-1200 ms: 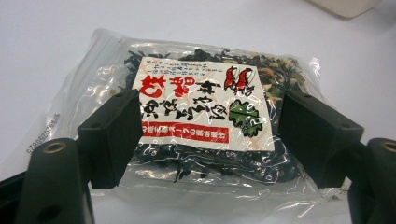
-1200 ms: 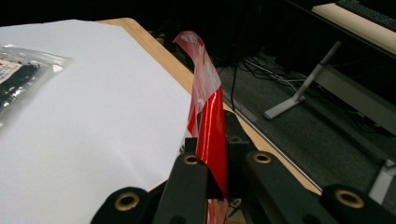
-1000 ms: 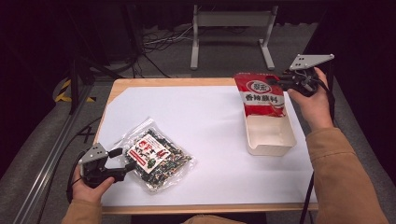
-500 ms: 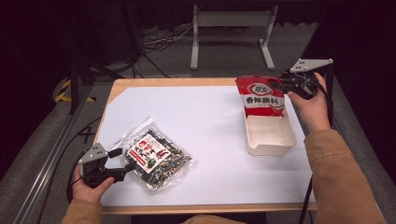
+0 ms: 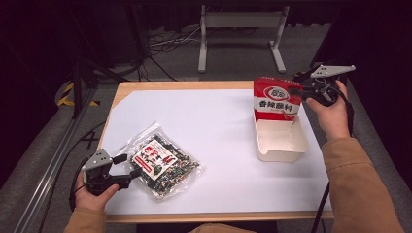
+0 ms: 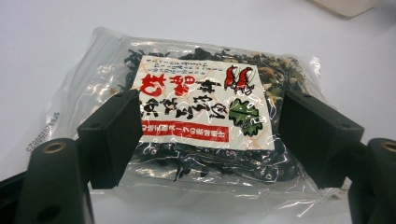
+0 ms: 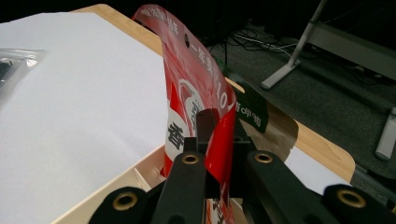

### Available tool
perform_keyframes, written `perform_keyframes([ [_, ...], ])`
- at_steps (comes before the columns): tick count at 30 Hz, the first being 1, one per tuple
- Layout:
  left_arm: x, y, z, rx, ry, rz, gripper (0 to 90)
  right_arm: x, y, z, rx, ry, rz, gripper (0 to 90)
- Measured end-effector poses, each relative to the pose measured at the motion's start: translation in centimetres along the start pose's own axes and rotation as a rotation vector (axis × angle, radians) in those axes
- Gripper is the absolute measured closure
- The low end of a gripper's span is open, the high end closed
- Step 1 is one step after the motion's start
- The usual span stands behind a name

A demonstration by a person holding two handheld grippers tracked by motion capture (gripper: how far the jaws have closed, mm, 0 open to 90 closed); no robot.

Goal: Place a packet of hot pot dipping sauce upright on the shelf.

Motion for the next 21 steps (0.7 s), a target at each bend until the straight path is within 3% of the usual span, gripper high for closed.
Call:
perform_keyframes([
  [13, 0.2, 0.1, 0.0, 0.007, -0.014, 0.012, 22.7, -0.1, 1.3, 0.3, 0.045, 0.021, -0.012, 86.8],
  [16, 0.2, 0.1, 0.0, 0.008, -0.015, 0.011, 22.4, 0.1, 1.2, 0.4, 0.032, 0.03, -0.029, 79.1],
  [20, 0.3, 0.1, -0.1, 0.007, -0.017, 0.01, 21.6, 0.5, 0.7, 0.6, -0.015, 0.052, -0.058, 61.4],
  [21, 0.1, 0.1, -0.2, 0.012, 0.0, 0.008, 21.6, 0.6, 0.6, 0.7, -0.028, 0.063, -0.053, 57.7],
])
Point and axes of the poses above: each handheld gripper's, and its own axes: z roughly backward along the jaws, y roughly out of its underside, x roughly to its left, the point moved 8 cm from there along -z, roughly forward along the jaws, and after that the axes turned 13 degrees about -x, right-handed, at the moved point
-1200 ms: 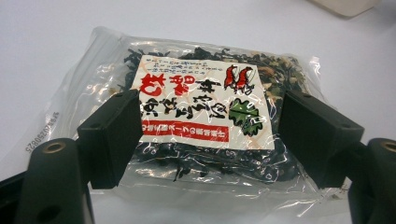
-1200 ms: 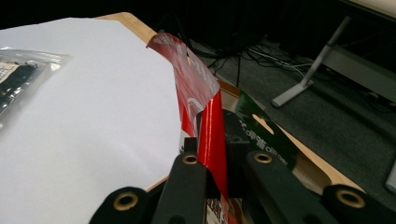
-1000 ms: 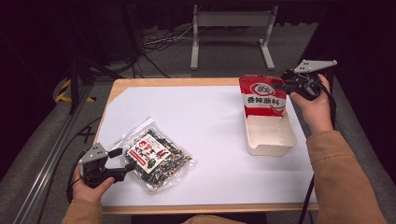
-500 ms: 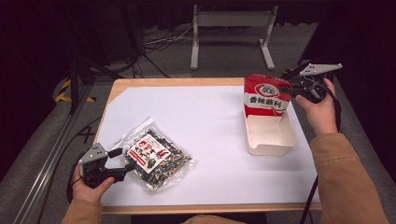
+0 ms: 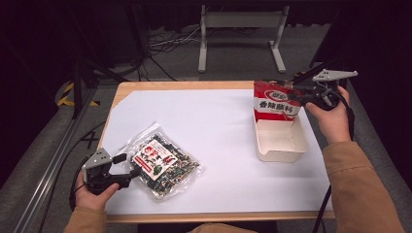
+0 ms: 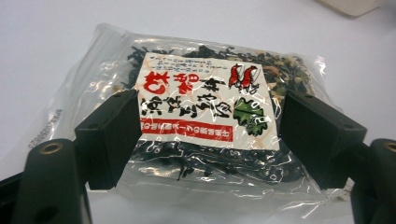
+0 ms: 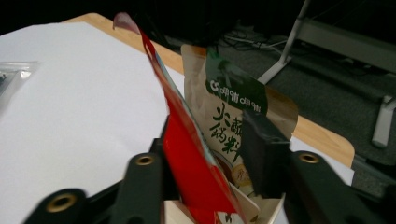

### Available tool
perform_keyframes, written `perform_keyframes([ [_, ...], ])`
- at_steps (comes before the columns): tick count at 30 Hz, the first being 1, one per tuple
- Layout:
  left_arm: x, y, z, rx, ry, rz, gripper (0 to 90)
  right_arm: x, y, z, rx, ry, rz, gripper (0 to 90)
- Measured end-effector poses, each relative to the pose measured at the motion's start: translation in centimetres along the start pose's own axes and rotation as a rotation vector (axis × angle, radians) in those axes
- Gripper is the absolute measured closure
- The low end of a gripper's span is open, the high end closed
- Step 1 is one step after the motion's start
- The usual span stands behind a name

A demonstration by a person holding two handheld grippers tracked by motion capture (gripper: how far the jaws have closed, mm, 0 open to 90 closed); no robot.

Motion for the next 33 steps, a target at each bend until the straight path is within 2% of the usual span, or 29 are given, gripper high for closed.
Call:
perform_keyframes([
  [4, -0.2, 0.0, -0.1, 0.01, 0.006, -0.02, 21.5, 0.7, -0.7, 0.6, -0.051, 0.012, 0.004, 48.9],
  [10, -0.1, 0.0, 0.0, 0.004, 0.001, -0.008, 21.1, 1.9, -2.1, 1.8, -0.097, 0.008, 0.022, 44.5],
  [14, 0.0, -0.2, -0.2, 0.002, 0.0, -0.013, 21.1, 3.3, -3.3, 2.6, -0.135, -0.013, 0.036, 42.7],
  [16, -0.1, -0.2, -0.3, 0.002, 0.003, -0.007, 21.1, 3.7, -3.4, 2.8, -0.137, -0.018, 0.037, 42.5],
  [19, -0.1, -0.2, -0.5, 0.005, 0.005, -0.016, 21.1, 5.3, -3.8, 3.2, -0.14, -0.043, 0.047, 42.0],
  [20, -0.1, -0.2, -0.5, 0.007, 0.006, -0.017, 21.1, 5.3, -3.8, 3.2, -0.14, -0.043, 0.047, 42.0],
  [33, 0.2, -0.4, -0.5, -0.006, -0.004, -0.006, 21.1, 10.4, -3.6, 4.0, -0.142, -0.159, 0.026, 41.3],
])
Point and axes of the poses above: each handheld gripper's, and its own axes: z roughly backward along the jaws, y roughly out of its underside, x roughly to its left, the point moved 8 cm from there along -z, roughly forward along the jaws, and after that the axes turned 13 degrees about -x, right-handed, at the moved point
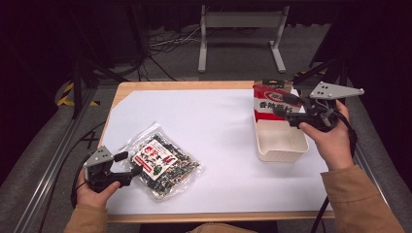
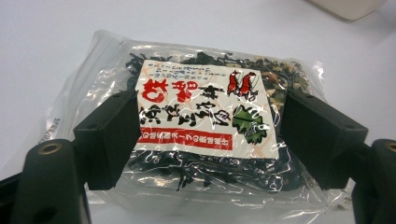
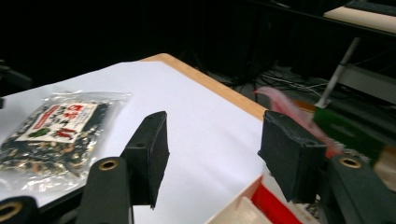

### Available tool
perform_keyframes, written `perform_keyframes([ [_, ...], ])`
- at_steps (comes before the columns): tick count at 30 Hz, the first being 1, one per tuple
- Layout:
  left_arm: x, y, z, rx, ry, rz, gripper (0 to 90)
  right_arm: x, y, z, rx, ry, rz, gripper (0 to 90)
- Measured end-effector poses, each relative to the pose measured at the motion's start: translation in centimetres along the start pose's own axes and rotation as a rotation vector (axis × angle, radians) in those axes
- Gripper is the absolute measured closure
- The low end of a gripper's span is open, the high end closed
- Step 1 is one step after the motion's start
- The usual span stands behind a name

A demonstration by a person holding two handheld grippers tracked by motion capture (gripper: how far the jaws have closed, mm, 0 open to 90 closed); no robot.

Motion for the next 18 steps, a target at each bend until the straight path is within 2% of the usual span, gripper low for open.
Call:
perform_keyframes([
  [2, 0.1, 0.1, 0.0, 0.006, -0.009, 0.001, 20.9, 0.8, 0.2, 0.0, 0.001, -0.018, -0.002, 41.3],
  [6, 0.5, -0.2, 0.3, -0.024, -0.039, 0.0, 18.7, 2.2, 0.8, 0.0, 0.002, -0.047, -0.022, 41.5],
  [11, 1.1, 0.0, 0.4, -0.013, -0.077, -0.004, 19.2, 3.4, 1.3, 0.1, 0.004, -0.076, -0.042, 43.3],
  [13, 1.2, -0.1, 0.4, -0.017, -0.087, -0.017, 21.8, 3.8, 1.6, 0.2, 0.002, -0.086, -0.045, 43.7],
  [16, 1.2, -0.1, 0.5, -0.034, -0.085, -0.009, 23.9, 4.4, 2.0, 0.4, 0.003, -0.103, -0.058, 43.7],
  [18, 1.2, 0.0, 0.6, -0.016, -0.1, -0.011, 25.9, 4.9, 2.4, 0.5, 0.004, -0.113, -0.063, 43.7],
])
Point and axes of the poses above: each handheld gripper's, and its own axes: z roughly backward along the jaws, y roughly out of its underside, x roughly to its left, the point moved 8 cm from there along -z, roughly forward along the jaws, and after that the axes turned 13 degrees about -x, right-handed, at the moved point
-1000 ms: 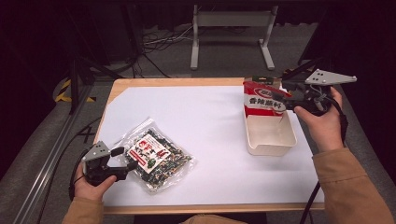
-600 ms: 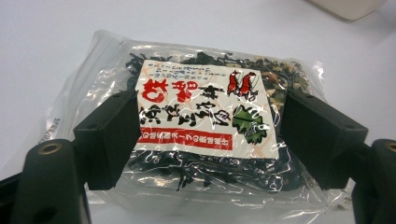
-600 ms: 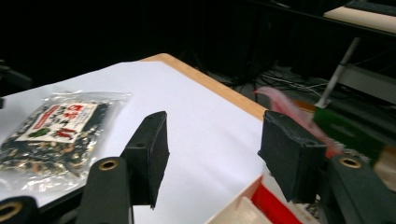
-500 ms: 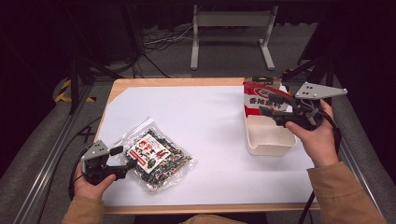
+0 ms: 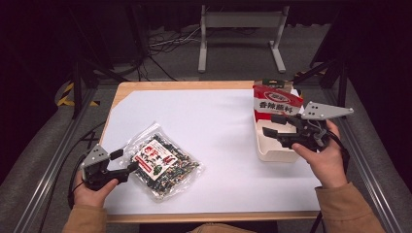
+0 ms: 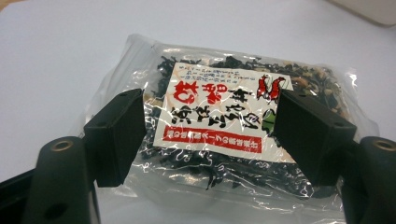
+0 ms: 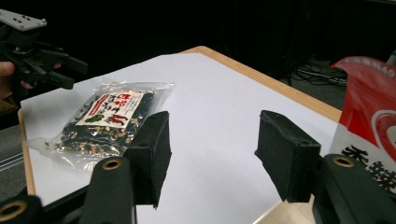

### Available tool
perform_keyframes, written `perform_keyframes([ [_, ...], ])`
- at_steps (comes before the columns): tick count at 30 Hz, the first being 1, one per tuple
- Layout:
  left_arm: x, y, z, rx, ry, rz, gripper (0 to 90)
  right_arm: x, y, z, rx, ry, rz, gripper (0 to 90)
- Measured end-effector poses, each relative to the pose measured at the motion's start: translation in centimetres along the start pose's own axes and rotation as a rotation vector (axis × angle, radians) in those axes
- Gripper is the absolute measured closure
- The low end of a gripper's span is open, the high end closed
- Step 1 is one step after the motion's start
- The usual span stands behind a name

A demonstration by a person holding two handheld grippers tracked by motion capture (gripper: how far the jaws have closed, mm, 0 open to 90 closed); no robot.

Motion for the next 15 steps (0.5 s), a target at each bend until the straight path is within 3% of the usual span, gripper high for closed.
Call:
perform_keyframes([
  [6, -0.3, -0.2, 0.1, -0.01, 0.011, -0.027, 31.6, 0.8, 1.3, -0.2, 0.004, -0.026, -0.024, 43.7],
  [15, 0.6, -0.3, 0.1, 0.01, -0.028, -0.001, 31.0, 1.6, 2.8, -0.8, 0.01, -0.058, -0.041, 43.5],
])
Point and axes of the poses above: each handheld gripper's, and its own axes: z roughly backward along the jaws, y roughly out of its underside, x roughly to its left, the point moved 8 cm from there along -z, roughly forward along the jaws, and after that the axes turned 13 degrees about -x, right-handed, at the moved point
